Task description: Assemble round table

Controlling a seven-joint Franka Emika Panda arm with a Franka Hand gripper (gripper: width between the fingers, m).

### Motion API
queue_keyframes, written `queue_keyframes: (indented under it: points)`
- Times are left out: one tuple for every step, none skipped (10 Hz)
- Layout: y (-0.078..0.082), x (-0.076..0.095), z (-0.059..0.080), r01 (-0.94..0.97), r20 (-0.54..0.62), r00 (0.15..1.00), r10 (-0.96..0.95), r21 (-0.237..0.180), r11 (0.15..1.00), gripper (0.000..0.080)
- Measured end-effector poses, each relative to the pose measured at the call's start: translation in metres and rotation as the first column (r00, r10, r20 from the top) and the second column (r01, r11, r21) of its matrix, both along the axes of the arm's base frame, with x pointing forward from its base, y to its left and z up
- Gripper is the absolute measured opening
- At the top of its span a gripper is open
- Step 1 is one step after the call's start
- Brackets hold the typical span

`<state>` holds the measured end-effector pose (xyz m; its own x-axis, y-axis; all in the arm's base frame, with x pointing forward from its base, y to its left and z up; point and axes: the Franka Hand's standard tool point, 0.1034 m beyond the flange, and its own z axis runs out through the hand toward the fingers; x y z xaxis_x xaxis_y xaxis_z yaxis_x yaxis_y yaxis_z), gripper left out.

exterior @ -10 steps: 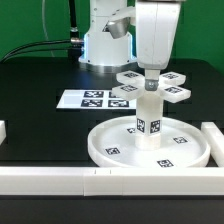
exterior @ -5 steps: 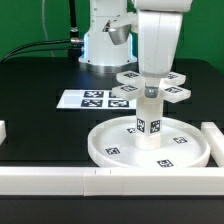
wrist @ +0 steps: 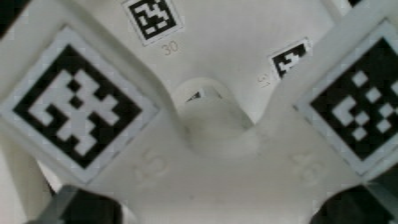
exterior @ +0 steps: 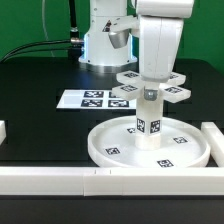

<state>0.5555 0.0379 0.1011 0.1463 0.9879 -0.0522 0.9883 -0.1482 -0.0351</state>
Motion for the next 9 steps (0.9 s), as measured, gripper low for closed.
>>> queue_keyframes:
  points:
    - [-0.0001,0.0000,0.0000,0.002,0.000,1.000,-0.002,0.000,1.000,0.0464]
    - [-0.0002,0.0000,0.0000,0.033,0.002,0.999,-0.033,-0.001,0.999,0.0446]
    - [-0.0006,0.0000,0.0000,0.035,0.002,0.999,-0.035,-0.001,0.999,0.0446]
    - [-0.0005,0.0000,0.0000,0.083,0.004,0.997,-0.083,-0.003,0.997,0.0446]
    - [-0.0006,-0.0002,0.0000,0.195,0.008,0.981,-0.195,-0.007,0.981,0.0446]
    - [-0.0020,-0.0016,0.0007,0.325,0.001,0.946,-0.325,-0.014,0.946,0.0446]
    - [-0.0039,-0.0024,0.0006,0.447,0.001,0.895,-0.447,-0.017,0.894,0.0446]
    - [-0.0059,-0.0029,0.0001,0.529,0.004,0.848,-0.530,-0.019,0.848,0.0446]
    - [-0.0076,-0.0043,-0.0010,0.629,0.003,0.777,-0.629,-0.017,0.777,0.0446]
